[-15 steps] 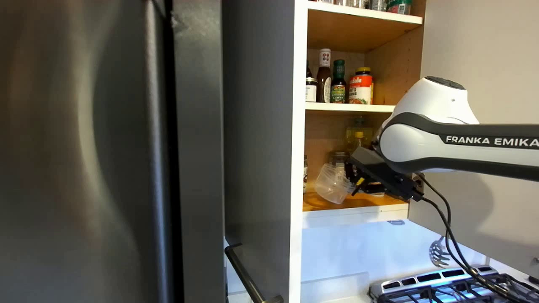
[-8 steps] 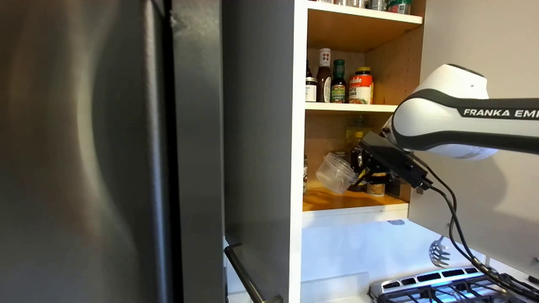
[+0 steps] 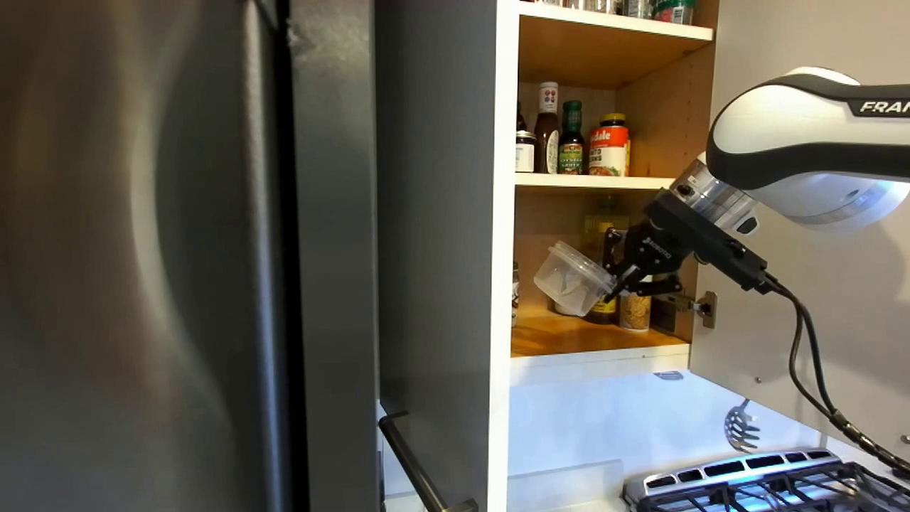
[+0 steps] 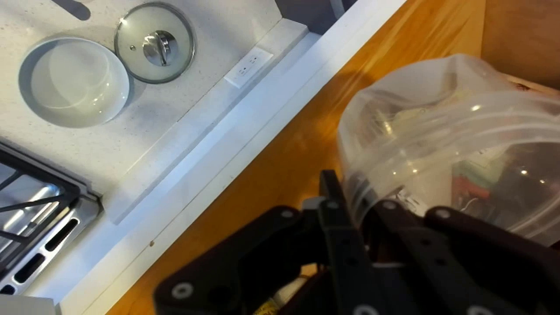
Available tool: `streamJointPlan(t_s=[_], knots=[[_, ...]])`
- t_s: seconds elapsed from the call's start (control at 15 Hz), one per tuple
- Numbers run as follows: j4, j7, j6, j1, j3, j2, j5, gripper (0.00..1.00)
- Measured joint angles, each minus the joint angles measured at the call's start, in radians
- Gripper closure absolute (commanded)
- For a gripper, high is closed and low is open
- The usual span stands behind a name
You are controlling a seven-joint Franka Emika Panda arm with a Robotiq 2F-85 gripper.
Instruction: Remove the clear bowl from the bottom shelf and put it on the second last shelf of the top wall cabinet
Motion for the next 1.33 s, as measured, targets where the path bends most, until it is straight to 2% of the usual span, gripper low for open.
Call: streamJointPlan(t_s=[0.07,0.13,0.47,0.8,1.07,1.33], knots=[[0.000,0.000,0.000,0.000,0.000,0.001,-0.001,0.90],[0.000,0.000,0.000,0.000,0.000,0.002,-0.001,0.97],[0.018,0.007,-0.010,0.005,0.001,0.010,0.037,0.97],[0.128,0.081,-0.198,0.004,-0.039,0.047,0.145,0.97],[0.205,0.158,-0.325,-0.001,-0.087,0.090,0.269,0.97],[0.273,0.261,-0.352,-0.013,-0.120,0.132,0.448,0.97]])
